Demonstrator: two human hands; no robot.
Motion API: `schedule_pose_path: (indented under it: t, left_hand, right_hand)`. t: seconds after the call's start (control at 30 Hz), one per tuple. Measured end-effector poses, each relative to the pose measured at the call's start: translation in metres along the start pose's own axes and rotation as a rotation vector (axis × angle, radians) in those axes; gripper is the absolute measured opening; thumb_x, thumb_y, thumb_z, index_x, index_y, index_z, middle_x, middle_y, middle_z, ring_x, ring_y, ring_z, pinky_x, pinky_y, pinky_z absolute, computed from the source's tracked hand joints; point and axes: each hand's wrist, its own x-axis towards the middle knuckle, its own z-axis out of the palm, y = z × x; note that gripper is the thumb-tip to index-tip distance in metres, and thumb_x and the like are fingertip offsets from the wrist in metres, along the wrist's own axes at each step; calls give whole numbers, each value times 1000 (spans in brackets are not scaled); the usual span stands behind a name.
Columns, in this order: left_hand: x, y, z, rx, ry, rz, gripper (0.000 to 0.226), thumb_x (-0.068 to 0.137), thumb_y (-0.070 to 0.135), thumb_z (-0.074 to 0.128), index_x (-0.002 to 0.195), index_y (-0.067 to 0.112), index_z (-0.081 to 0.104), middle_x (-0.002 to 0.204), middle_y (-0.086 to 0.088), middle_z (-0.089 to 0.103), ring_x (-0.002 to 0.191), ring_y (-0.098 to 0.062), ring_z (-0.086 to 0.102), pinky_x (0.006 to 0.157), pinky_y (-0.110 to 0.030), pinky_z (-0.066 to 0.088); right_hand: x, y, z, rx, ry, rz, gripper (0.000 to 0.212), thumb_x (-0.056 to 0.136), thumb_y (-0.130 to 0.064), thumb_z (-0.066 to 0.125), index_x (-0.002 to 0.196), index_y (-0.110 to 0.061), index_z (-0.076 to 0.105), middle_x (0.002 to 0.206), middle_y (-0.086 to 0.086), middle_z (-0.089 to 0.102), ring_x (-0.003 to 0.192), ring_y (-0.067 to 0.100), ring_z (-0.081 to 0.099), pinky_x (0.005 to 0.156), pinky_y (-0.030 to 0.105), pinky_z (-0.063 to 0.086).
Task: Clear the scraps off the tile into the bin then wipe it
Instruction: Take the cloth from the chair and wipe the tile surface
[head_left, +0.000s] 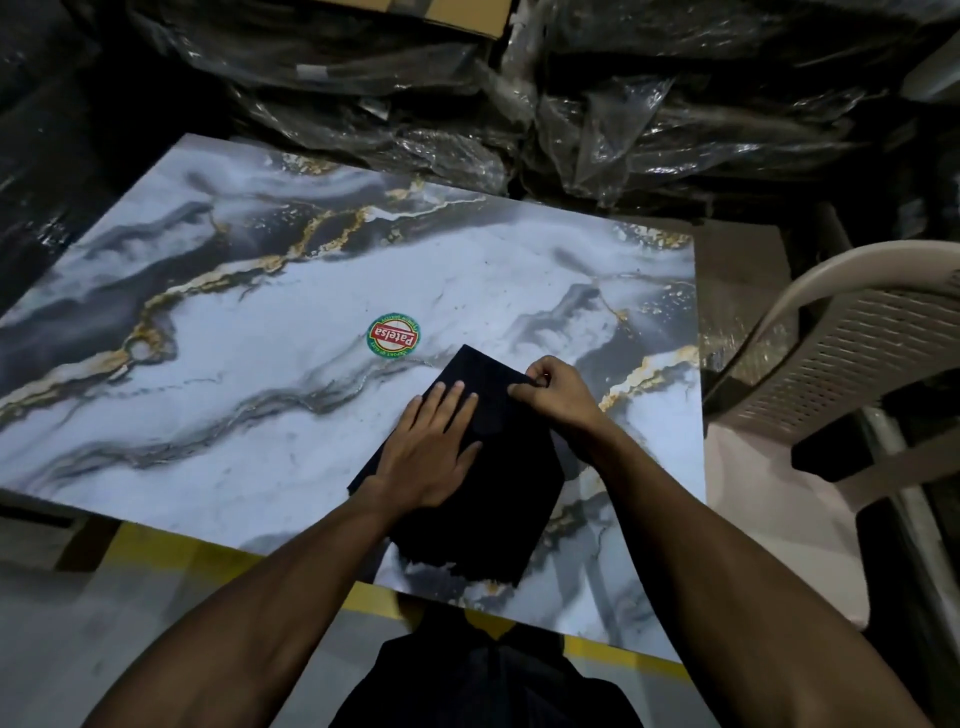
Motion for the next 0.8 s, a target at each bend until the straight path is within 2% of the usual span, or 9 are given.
schedule_pose_path:
  t: [0.13, 0.2, 0.27, 0.4, 0.47, 0.53, 0.63, 0.7, 0.8]
  left_hand:
    - [2, 8, 3, 3, 5, -73, 67, 94, 54, 20, 148, 18, 36, 155, -8, 35, 143, -28, 33, 111, -45, 32]
    - [4, 17, -1, -9, 24, -135, 67, 93, 56, 23, 144, 17, 43, 151, -9, 42, 137, -29, 41, 103, -45, 39]
    - [8, 26, -8, -8, 65, -184, 66, 90, 57, 27, 135, 16, 53, 140, -10, 53, 124, -30, 52, 92, -42, 43]
    - [15, 20, -24, -7, 193, -214, 52, 88, 48, 36, 119, 13, 61, 121, -10, 62, 101, -31, 58, 80, -40, 43]
    - [16, 2, -22, -1, 221, -201, 48, 88, 41, 39, 117, 11, 63, 121, -12, 63, 102, -32, 59, 81, -41, 45]
    - [15, -19, -16, -10, 204, -178, 50, 89, 39, 37, 124, 10, 60, 130, -14, 59, 117, -33, 56, 91, -44, 45]
    - [14, -45, -5, -5, 160, -147, 57, 93, 43, 28, 136, 12, 50, 145, -14, 47, 135, -34, 42, 108, -48, 35]
    - [12, -57, 0, 8, 134, -136, 59, 95, 46, 25, 139, 14, 48, 149, -14, 43, 139, -34, 37, 112, -50, 30]
    - [9, -61, 5, -12, 150, -140, 59, 94, 47, 28, 141, 17, 46, 151, -14, 40, 140, -36, 35, 114, -52, 24]
  right_hand:
    - [2, -10, -18, -585, 40, -103, 16, 84, -34, 62, 89, -23, 51, 84, 0, 64, 82, 24, 58, 80, 37, 42]
    - [2, -15, -25, -920, 206, -229, 17, 87, -28, 56, 102, -19, 54, 95, 5, 66, 92, 30, 57, 87, 38, 33]
    - [4, -12, -27, -1094, 344, -344, 24, 84, -20, 54, 107, -15, 56, 105, 8, 62, 99, 32, 53, 86, 37, 25]
    - [-1, 5, -7, -1062, 380, -412, 28, 77, -21, 60, 102, -9, 62, 106, 13, 60, 99, 34, 54, 92, 42, 33]
    - [-16, 16, 20, -1029, 386, -382, 29, 78, -26, 59, 101, -9, 63, 106, 14, 62, 96, 34, 58, 89, 43, 41]
    - [-34, 23, 50, -938, 308, -273, 45, 83, -38, 54, 119, -11, 61, 125, 17, 60, 112, 36, 57, 98, 47, 42]
    - [-48, 27, 83, -847, 189, -182, 65, 91, -56, 34, 150, -29, 29, 161, 13, 18, 148, 35, 17, 117, 56, 9]
    - [-46, 33, 92, -832, 155, -144, 67, 93, -64, 27, 153, -40, 8, 164, 5, -9, 149, 36, -9, 115, 61, -9]
    - [-32, 43, 82, -889, 202, -80, 70, 91, -71, 22, 152, -44, 4, 163, 1, -15, 148, 39, -15, 108, 71, -12]
